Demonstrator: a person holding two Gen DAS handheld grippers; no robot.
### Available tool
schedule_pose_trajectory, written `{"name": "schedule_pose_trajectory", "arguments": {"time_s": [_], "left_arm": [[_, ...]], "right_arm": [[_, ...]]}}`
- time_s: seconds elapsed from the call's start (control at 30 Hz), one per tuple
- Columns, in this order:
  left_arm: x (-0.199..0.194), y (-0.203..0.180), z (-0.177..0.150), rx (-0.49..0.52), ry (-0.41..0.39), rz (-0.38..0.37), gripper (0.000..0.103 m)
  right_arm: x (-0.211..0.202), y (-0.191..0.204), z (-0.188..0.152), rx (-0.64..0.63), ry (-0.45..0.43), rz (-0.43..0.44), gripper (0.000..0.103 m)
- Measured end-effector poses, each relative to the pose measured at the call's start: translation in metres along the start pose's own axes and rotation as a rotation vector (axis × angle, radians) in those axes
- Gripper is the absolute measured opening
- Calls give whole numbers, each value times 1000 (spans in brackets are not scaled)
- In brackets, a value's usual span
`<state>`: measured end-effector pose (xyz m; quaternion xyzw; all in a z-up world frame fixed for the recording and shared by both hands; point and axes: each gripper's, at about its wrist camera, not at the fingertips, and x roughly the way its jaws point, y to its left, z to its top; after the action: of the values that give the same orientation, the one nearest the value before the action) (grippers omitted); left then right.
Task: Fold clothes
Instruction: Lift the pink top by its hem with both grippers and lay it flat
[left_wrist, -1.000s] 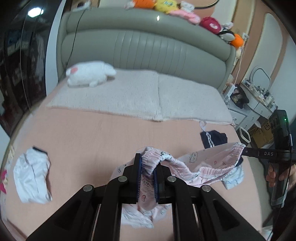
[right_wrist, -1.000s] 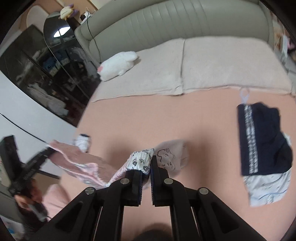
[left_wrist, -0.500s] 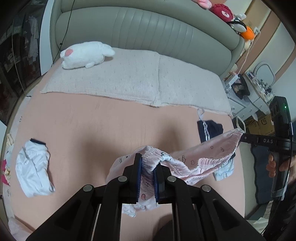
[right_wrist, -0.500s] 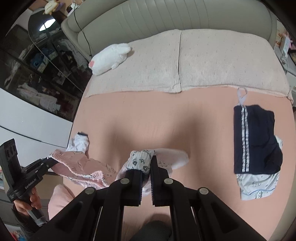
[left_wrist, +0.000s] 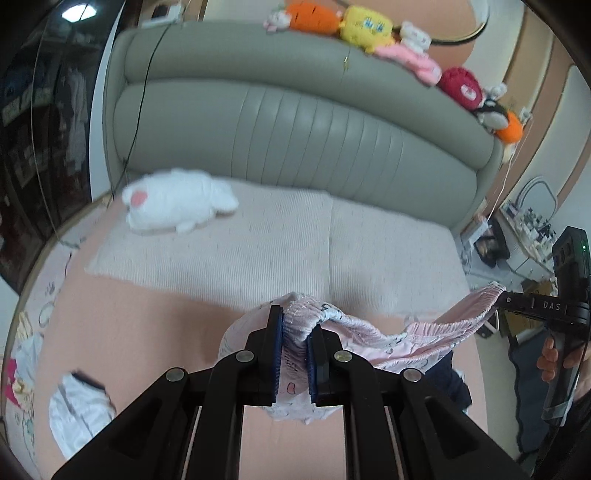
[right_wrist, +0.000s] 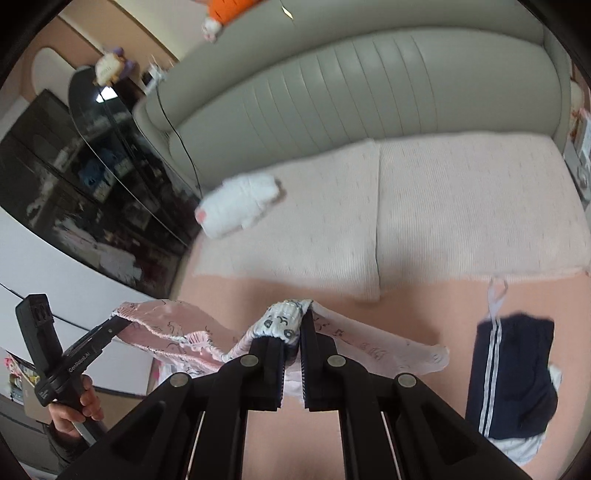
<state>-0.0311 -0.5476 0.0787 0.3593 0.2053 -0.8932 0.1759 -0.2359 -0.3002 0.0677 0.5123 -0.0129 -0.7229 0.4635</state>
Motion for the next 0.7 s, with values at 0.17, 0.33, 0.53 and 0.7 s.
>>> {"name": "schedule_pose_trajectory", "arguments": {"time_s": [0.17, 0.33, 0.53, 0.7], "left_arm": [[3, 9, -36, 26, -31, -13, 10], [46, 25, -140, 42, 80, -4, 10], [125, 58, -297, -33, 313, 27, 10], [154, 66, -373, -27, 384, 72, 10]], "right_arm": [[1, -12, -31, -23, 4, 13, 4], [57, -45, -122, -40, 157, -55, 4], [146, -112, -240, 85, 389, -81, 4], [189, -138, -299, 89, 478, -125, 4]]}}
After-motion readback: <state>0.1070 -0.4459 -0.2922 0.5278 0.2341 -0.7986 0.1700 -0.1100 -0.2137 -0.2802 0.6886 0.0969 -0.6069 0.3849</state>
